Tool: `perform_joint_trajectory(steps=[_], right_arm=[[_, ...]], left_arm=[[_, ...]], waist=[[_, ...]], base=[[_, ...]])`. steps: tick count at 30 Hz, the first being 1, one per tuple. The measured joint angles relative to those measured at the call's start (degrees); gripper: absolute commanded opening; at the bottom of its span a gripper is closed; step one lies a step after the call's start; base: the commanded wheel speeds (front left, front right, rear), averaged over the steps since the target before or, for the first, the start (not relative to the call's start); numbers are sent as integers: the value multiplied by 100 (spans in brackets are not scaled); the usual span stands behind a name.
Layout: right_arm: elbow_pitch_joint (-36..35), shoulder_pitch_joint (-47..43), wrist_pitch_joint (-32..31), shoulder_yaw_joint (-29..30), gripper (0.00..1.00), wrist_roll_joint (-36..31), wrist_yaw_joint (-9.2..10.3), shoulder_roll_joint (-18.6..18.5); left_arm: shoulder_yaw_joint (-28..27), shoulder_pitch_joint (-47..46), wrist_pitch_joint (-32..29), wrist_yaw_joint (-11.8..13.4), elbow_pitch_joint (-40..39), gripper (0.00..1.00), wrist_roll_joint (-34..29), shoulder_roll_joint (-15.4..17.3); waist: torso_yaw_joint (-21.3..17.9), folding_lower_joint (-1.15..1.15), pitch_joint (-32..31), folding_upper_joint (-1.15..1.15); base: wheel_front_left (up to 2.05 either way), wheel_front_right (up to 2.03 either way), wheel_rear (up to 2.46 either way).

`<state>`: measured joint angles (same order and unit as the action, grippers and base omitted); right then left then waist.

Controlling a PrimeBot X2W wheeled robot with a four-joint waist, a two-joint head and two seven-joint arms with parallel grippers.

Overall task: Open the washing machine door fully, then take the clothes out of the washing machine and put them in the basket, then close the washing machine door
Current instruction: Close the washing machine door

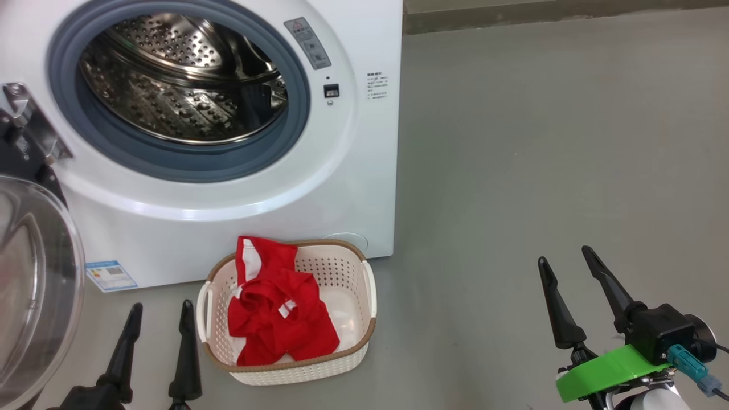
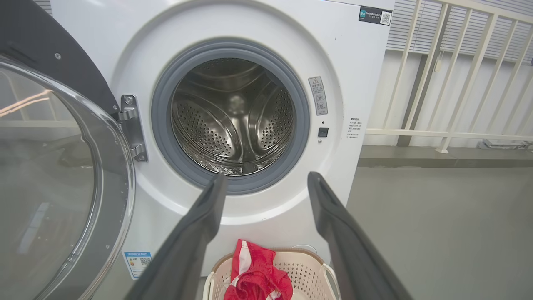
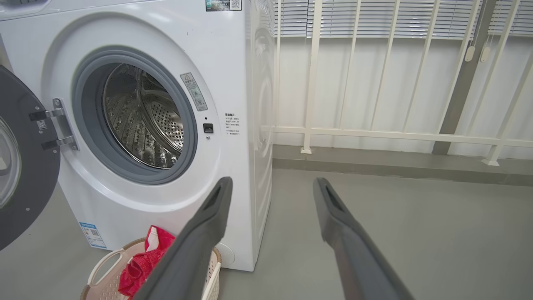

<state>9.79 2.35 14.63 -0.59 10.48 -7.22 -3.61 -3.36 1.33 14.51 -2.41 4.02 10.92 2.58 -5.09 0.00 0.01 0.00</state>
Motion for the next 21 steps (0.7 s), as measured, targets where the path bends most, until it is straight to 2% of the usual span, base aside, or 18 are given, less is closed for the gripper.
perform_joint_trajectory(steps=[9,21], right_arm=[[7,1,0,-42,100,0,0,2],[82,26,0,-353,100,1,0,30]], left_arm=[[-5,-2,0,75,15,100,-1,26],[2,-4,-4,145,7,100,0,64]], waist=[[317,0,-39,0],[1073,0,-41,0]], base=[[0,0,0],[0,0,0]])
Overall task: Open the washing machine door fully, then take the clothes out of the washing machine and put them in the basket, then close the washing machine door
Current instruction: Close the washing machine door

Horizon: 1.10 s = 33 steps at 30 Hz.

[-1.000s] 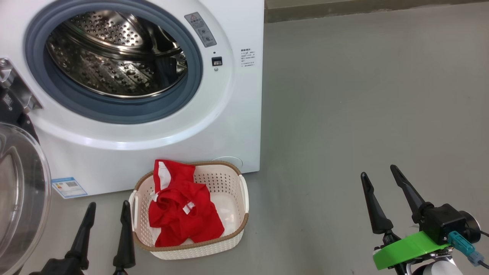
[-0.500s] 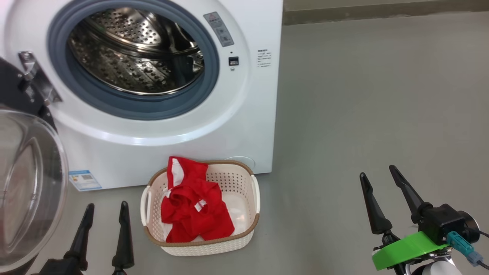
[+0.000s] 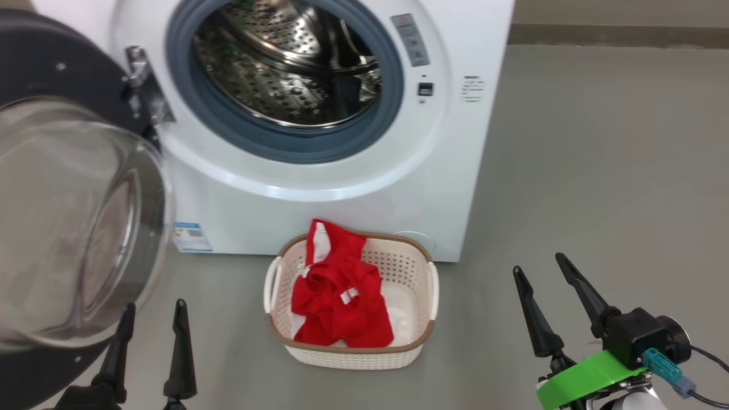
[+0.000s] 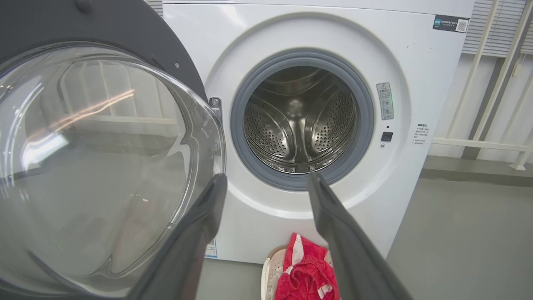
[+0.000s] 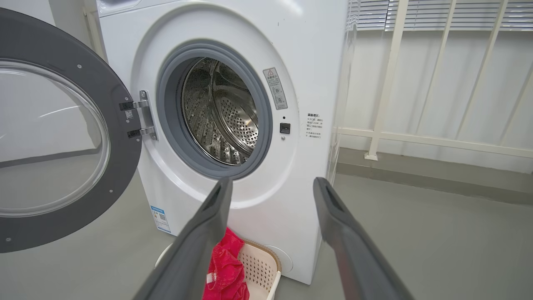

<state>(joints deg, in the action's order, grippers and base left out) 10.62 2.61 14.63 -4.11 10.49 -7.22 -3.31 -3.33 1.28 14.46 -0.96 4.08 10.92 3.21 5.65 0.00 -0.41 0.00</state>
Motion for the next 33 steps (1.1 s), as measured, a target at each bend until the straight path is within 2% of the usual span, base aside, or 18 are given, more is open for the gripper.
perform_joint_trajectory(steps=[22,33], right_arm=[[11,120,0,-342,100,0,0,10],[23,120,0,-439,100,3,0,7]], left_arm=[[57,70,-287,354,-336,100,-88,104],[40,133,-371,516,-427,100,-86,118]], waist=[[1679,0,-84,0],[2241,0,-106,0]], base=[[0,0,0],[0,0,0]])
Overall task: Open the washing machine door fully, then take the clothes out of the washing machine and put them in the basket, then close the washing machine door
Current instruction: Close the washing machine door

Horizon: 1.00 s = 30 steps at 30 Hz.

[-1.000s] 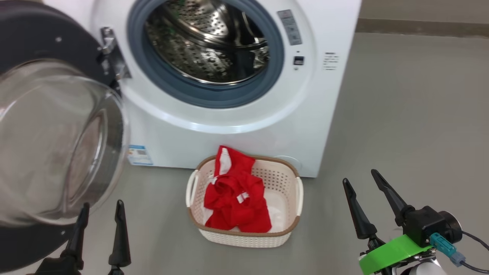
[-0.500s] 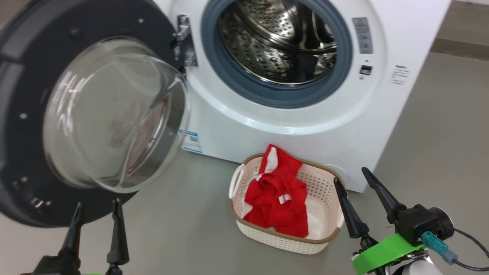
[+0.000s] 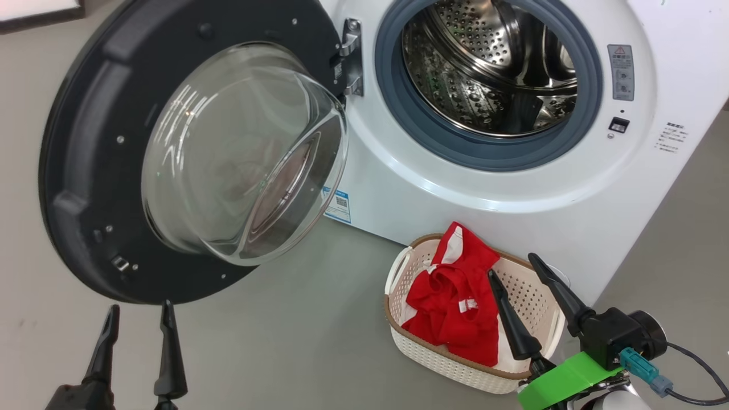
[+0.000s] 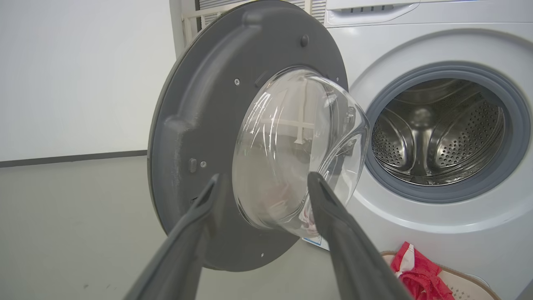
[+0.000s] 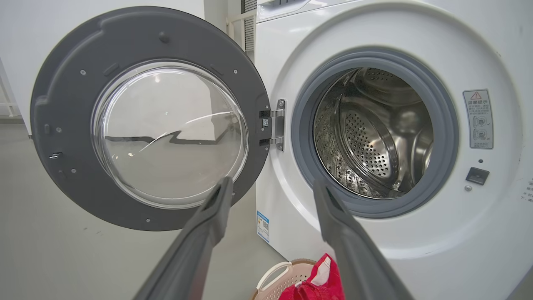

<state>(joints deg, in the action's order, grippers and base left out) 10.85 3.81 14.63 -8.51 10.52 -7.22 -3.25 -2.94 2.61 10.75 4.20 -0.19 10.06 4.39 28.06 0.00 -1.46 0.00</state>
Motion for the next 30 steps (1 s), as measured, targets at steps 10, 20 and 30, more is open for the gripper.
perform_joint_trajectory(steps=[10,20,30], right_arm=[[22,0,0,-27,100,26,0,-26],[71,2,0,-67,100,53,0,-85],[85,226,0,-158,100,45,0,-290]], left_arm=[[13,14,29,134,-63,47,4,0],[-342,-480,33,466,-605,0,-558,646],[-1613,-2423,-283,626,182,0,667,1036]], waist=[[-29,0,20,0],[-178,0,25,0],[-453,0,284,0]], base=[[0,0,0],[0,0,0],[0,0,0]])
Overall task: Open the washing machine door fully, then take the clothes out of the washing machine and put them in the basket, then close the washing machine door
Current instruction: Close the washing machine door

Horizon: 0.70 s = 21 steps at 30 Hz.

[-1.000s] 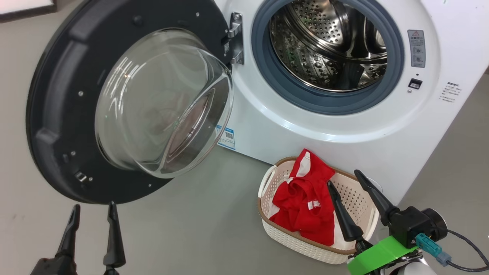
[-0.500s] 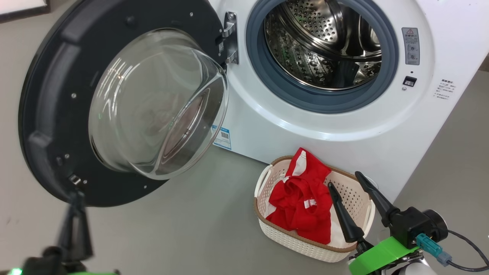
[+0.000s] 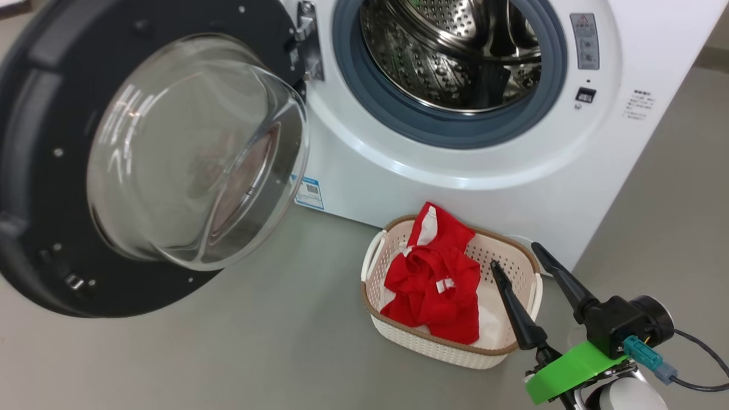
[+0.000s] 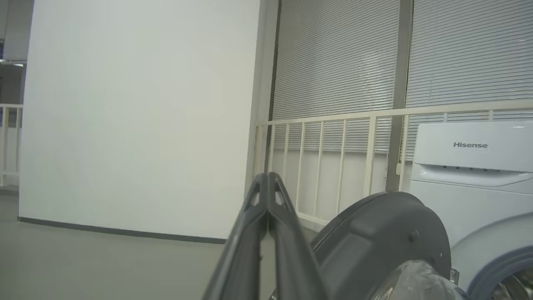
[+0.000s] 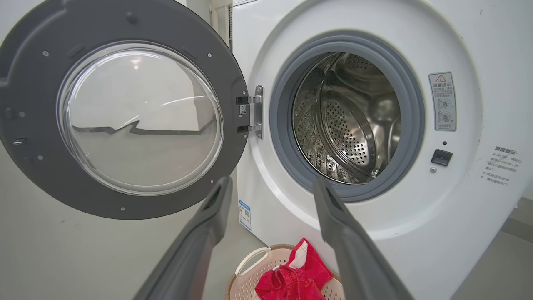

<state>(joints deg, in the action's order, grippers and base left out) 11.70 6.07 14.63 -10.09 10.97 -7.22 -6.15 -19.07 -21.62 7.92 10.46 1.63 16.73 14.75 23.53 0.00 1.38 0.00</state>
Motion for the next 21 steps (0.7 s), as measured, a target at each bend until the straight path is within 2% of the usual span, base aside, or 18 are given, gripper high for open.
perform_joint_trajectory(steps=[4,10,15,21], right_arm=[[7,14,0,-8,100,0,0,-92],[44,198,0,-47,100,0,0,-149],[77,241,0,-82,100,0,0,-208],[114,248,0,-116,100,0,0,-233]], left_arm=[[-229,-733,-213,-88,847,0,582,38],[-728,-1661,-776,-86,2448,0,1362,175],[-1082,-2288,-1584,-125,3488,0,2073,332],[-1359,-2669,-2775,-426,4178,0,2884,421]], waist=[[-79,0,134,0],[-201,0,289,0],[-290,0,390,0],[-348,0,479,0]], base=[[0,0,0],[0,0,0],[0,0,0],[0,0,0]])
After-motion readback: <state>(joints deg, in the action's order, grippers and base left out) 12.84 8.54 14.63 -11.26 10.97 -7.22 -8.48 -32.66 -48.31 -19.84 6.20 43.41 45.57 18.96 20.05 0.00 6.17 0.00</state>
